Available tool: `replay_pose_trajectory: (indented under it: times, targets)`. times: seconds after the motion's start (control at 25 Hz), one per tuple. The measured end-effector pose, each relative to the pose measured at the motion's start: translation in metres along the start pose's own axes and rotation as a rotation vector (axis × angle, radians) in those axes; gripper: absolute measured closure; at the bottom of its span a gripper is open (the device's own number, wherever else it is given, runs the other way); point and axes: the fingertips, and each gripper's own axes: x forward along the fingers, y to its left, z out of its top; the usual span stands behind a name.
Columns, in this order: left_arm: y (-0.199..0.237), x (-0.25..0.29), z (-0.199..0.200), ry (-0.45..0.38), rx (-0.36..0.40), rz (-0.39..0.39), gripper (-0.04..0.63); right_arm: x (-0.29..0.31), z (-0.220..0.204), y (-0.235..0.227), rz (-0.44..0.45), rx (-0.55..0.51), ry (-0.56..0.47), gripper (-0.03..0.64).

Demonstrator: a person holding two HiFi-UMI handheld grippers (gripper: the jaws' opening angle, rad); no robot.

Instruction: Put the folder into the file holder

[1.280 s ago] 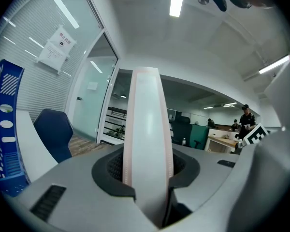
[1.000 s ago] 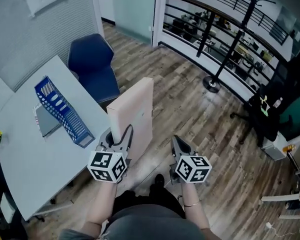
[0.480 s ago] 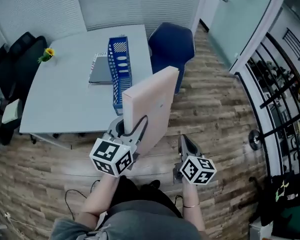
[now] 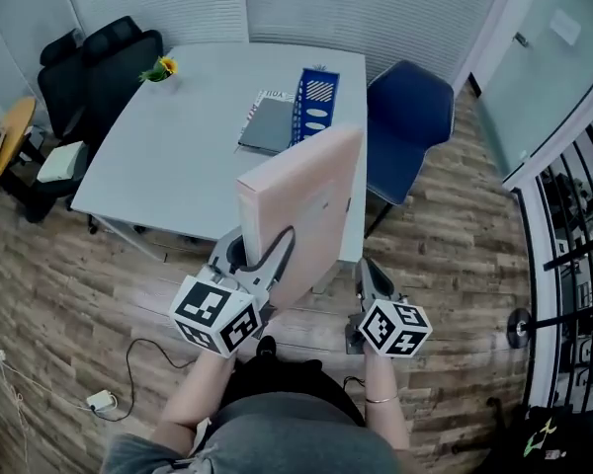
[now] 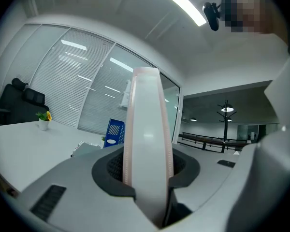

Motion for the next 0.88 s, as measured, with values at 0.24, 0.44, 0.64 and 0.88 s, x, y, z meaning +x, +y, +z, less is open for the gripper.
replay_pose_trajectory:
  times: [0.24,0.44,0.64,0.88]
  targets:
    - [0.017,-0.022,0.006,-0.029,0.013,0.101,0.445,0.016,0.0,0.012,0.059,-0.028,0.033,0.609]
    - [0.027,-0.049,0.016,-0.067,0.036,0.202,0.445,0.021,-0.005,0.022,0.108,-0.051,0.06,0.609]
    - [0.023,-0.067,0.033,-0.088,0.087,0.282,0.445,0.017,-0.008,0.024,0.141,-0.069,0.081,0.609]
    - [0.012,-0.079,0.061,-0.16,0.134,0.347,0.445,0.006,-0.014,0.022,0.173,-0.09,0.099,0.609]
